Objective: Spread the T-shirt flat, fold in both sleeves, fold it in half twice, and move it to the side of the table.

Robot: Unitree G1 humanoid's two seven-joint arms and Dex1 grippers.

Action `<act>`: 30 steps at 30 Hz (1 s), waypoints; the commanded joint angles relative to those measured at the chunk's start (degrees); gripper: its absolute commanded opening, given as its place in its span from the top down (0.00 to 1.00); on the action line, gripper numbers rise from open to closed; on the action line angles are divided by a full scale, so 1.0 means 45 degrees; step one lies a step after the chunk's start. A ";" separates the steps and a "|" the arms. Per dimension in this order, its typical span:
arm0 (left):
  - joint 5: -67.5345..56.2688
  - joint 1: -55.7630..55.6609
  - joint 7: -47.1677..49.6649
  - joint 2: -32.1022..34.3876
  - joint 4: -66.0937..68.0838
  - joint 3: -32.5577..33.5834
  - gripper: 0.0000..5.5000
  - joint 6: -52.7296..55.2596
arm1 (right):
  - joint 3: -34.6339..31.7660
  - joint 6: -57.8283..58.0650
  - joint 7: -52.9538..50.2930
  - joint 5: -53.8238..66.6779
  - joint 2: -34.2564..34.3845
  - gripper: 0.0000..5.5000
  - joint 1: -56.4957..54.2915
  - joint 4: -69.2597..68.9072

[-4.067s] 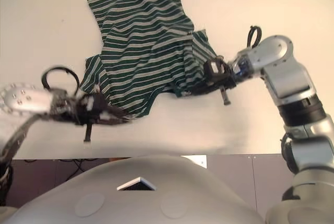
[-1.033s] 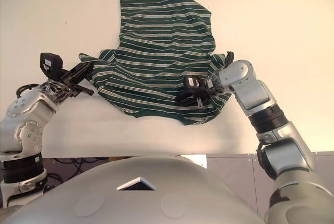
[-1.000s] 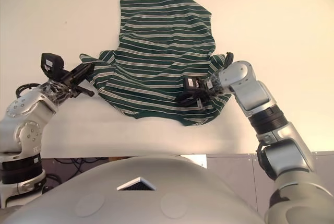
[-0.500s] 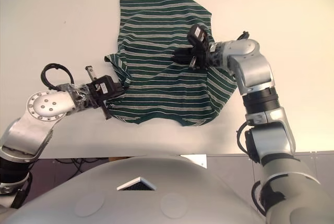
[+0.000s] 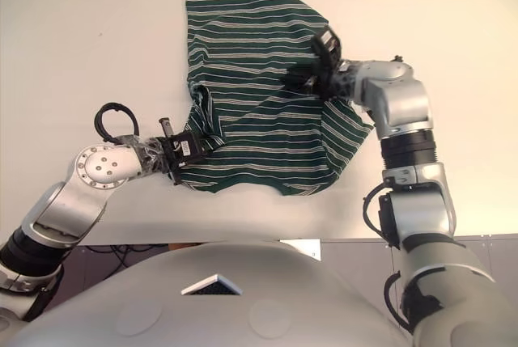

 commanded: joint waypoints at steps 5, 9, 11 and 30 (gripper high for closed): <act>-0.0964 0.1447 0.0718 -0.0670 -0.1796 0.2223 0.79 0.0896 | -0.1467 0.1808 0.2371 0.1084 -0.4458 0.49 0.2002 -0.1198; -0.1103 0.1612 0.1091 -0.0803 -0.1603 0.3090 0.79 0.0850 | -0.0591 0.1389 0.4022 0.0974 -0.5639 0.42 0.3202 -0.1232; -0.1117 0.1487 0.1154 -0.0912 -0.1362 0.3187 0.79 0.0705 | 0.0242 0.0607 0.4119 0.0312 -0.5585 0.42 0.3577 -0.0854; -0.1381 0.1178 0.1330 -0.1432 -0.0300 0.3320 0.79 -0.0065 | 0.0981 -0.0923 0.3643 -0.0193 -0.5243 0.90 0.2737 -0.2005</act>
